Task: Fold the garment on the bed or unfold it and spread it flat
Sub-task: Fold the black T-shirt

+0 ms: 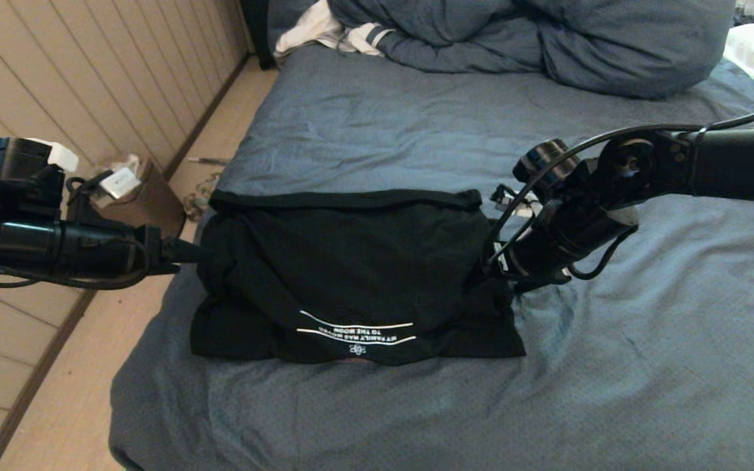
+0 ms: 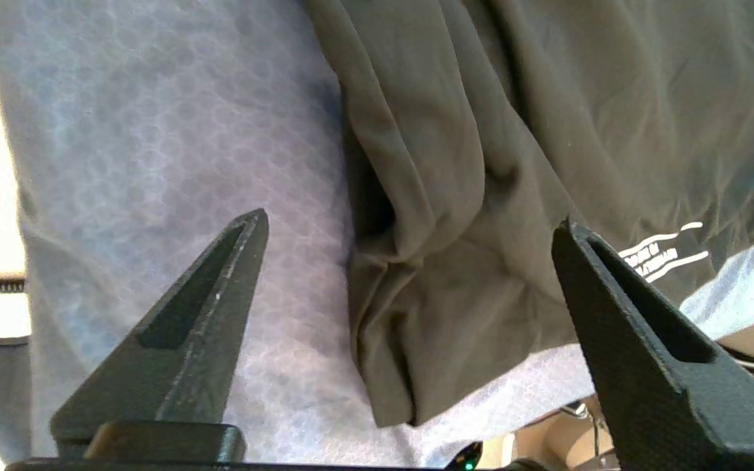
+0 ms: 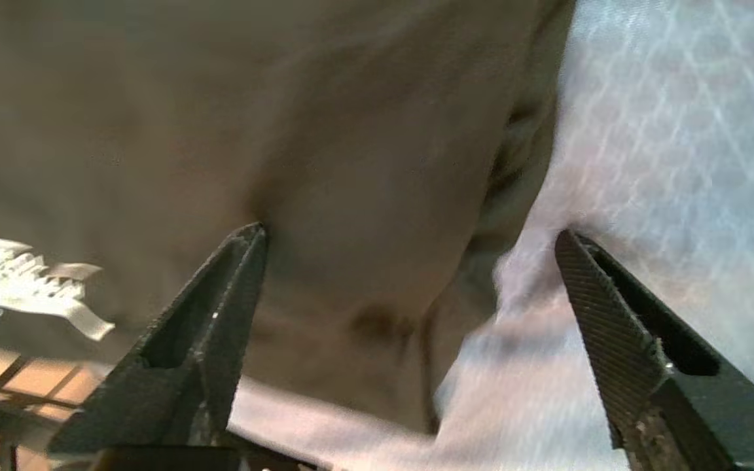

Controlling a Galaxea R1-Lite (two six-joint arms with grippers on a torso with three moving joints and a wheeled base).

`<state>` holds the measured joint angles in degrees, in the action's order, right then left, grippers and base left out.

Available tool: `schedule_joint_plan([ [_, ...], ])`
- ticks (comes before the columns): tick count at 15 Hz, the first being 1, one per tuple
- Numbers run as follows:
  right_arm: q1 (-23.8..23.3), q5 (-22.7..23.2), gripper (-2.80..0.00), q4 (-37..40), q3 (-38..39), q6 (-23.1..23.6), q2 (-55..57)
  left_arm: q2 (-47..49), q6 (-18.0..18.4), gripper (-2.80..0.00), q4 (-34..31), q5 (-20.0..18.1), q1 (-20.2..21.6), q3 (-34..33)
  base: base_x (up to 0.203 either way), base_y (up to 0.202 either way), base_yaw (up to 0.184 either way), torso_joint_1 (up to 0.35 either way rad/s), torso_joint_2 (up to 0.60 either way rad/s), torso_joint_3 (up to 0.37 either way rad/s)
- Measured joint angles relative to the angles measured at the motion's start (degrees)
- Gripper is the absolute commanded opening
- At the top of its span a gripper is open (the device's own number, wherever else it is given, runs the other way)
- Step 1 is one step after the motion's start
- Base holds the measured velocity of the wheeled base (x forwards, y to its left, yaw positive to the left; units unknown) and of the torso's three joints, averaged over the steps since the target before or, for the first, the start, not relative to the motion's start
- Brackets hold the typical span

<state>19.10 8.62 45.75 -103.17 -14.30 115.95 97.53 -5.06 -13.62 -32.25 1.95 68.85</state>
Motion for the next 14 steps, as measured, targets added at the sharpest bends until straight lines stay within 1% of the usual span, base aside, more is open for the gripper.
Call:
schedule_joint_plan([
  [4,0.4,0.09,-2.8,-3.51,0.02,-0.18,2.08,0.53,0.05,0.0,0.4,-0.25,0.24,-1.45,0.0,0.0,0.0,0.0,0.0,0.0],
  [9,1.15,0.17,-2.8,-3.63,-0.33,-0.33,1.63,0.46,0.3,0.0,4.97,-0.52,0.22,-5.66,0.0,0.0,0.0,0.0,0.0,0.0],
  [14,0.83,0.09,-2.8,-3.34,-0.38,-0.79,0.92,0.62,0.44,0.0,5.6,-0.47,0.13,-7.9,0.0,0.0,0.0,0.0,0.0,0.0],
])
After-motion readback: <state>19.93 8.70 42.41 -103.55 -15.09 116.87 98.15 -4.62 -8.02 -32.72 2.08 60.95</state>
